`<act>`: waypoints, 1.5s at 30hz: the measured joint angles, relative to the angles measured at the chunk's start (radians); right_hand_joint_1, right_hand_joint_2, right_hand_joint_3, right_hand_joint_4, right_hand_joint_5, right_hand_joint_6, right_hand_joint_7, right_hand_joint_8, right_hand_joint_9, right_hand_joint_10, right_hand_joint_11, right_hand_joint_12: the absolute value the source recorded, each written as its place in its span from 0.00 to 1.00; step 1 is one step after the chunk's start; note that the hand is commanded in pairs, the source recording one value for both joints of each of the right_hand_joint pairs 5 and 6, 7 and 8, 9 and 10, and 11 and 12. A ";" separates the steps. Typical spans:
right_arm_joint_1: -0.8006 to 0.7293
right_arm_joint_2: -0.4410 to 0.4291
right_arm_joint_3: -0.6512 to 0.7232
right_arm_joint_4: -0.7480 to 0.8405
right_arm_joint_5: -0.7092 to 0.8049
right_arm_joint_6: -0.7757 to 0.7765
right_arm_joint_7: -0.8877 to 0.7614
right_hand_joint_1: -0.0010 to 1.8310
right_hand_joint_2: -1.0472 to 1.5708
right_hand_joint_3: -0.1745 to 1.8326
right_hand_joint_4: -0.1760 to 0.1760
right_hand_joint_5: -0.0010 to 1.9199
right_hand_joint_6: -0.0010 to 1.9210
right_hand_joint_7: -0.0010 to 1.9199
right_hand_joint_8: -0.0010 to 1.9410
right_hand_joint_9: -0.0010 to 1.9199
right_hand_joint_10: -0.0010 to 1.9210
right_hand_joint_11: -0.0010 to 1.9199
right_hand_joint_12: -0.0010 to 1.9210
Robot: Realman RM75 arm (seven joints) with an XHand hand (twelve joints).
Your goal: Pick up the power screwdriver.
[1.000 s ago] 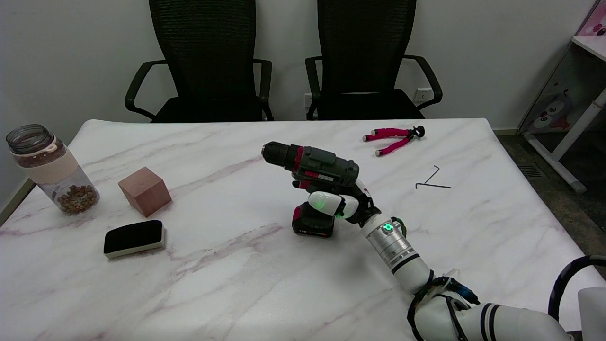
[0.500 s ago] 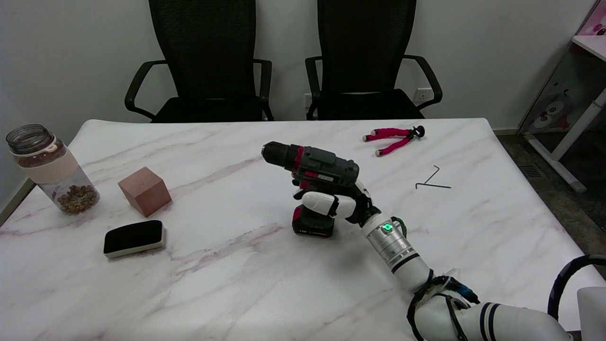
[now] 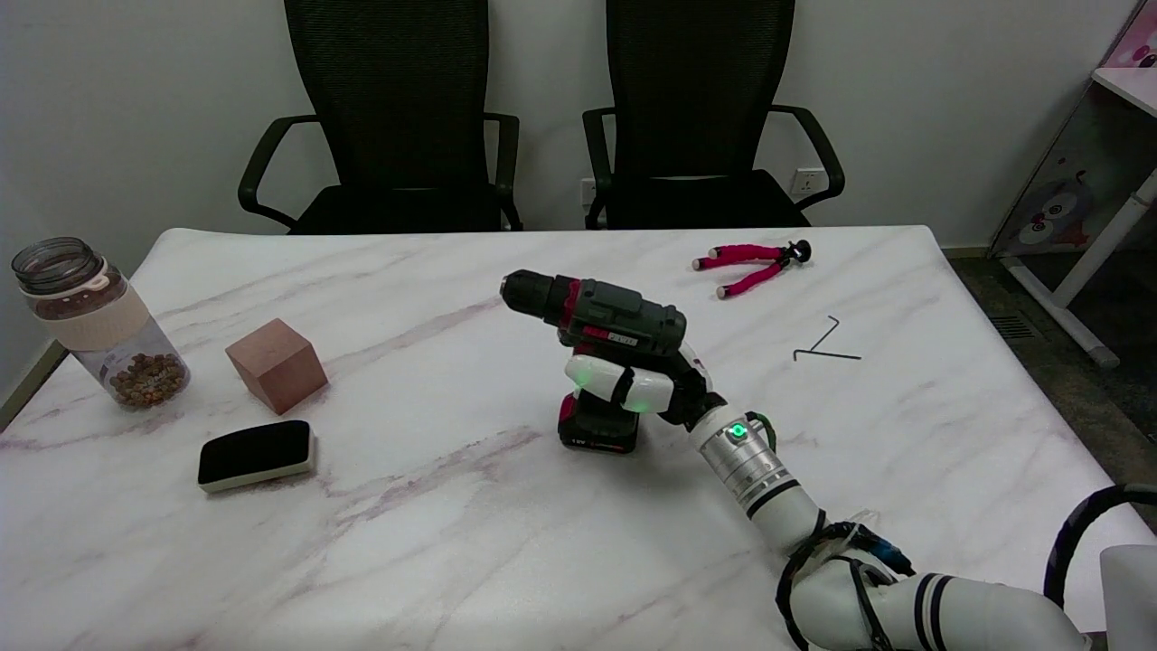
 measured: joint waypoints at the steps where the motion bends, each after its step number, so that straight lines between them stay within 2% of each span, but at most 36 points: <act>1: 0.001 0.000 0.000 0.002 0.001 -0.001 -0.001 0.55 0.62 0.37 0.46 0.42 0.42 0.42 0.41 0.66 0.65 0.68 0.68; 6: 0.005 -0.006 0.002 0.011 0.005 -0.005 -0.002 0.54 0.66 0.39 0.50 0.46 0.46 0.46 0.46 0.82 0.82 0.73 0.73; 14: 0.014 -0.015 0.005 0.026 0.010 -0.010 -0.004 0.54 0.68 0.41 0.51 0.48 0.48 0.48 0.47 0.92 0.92 0.78 0.78; 17: 0.018 -0.017 0.005 0.030 0.012 -0.014 -0.004 0.53 0.69 0.42 0.51 0.49 0.49 0.49 0.49 1.00 1.00 0.80 0.80; 22: 0.024 -0.019 0.006 0.035 0.013 -0.020 -0.005 0.54 0.68 0.42 0.49 0.52 0.52 0.52 0.51 1.00 1.00 0.83 0.83; 31: 0.037 -0.022 0.004 0.041 0.016 -0.030 -0.006 0.53 0.67 0.44 0.57 0.73 0.73 0.73 0.72 1.00 1.00 0.92 0.92; 32: 0.039 -0.023 0.004 0.041 0.016 -0.031 -0.006 0.53 0.67 0.44 0.72 0.73 0.73 0.73 0.73 1.00 1.00 0.93 0.93; 33: 0.040 -0.023 0.004 0.041 0.016 -0.032 -0.006 0.52 0.67 0.44 1.00 0.74 0.74 0.74 0.73 1.00 1.00 0.94 0.94; 38: 0.048 -0.024 0.003 0.041 0.016 -0.036 -0.007 0.53 0.66 0.43 1.00 0.75 0.75 0.75 0.74 1.00 1.00 1.00 1.00; 45: 0.061 -0.023 0.002 0.037 0.015 -0.039 -0.015 0.52 0.65 0.42 1.00 0.74 0.74 0.74 0.74 1.00 1.00 1.00 1.00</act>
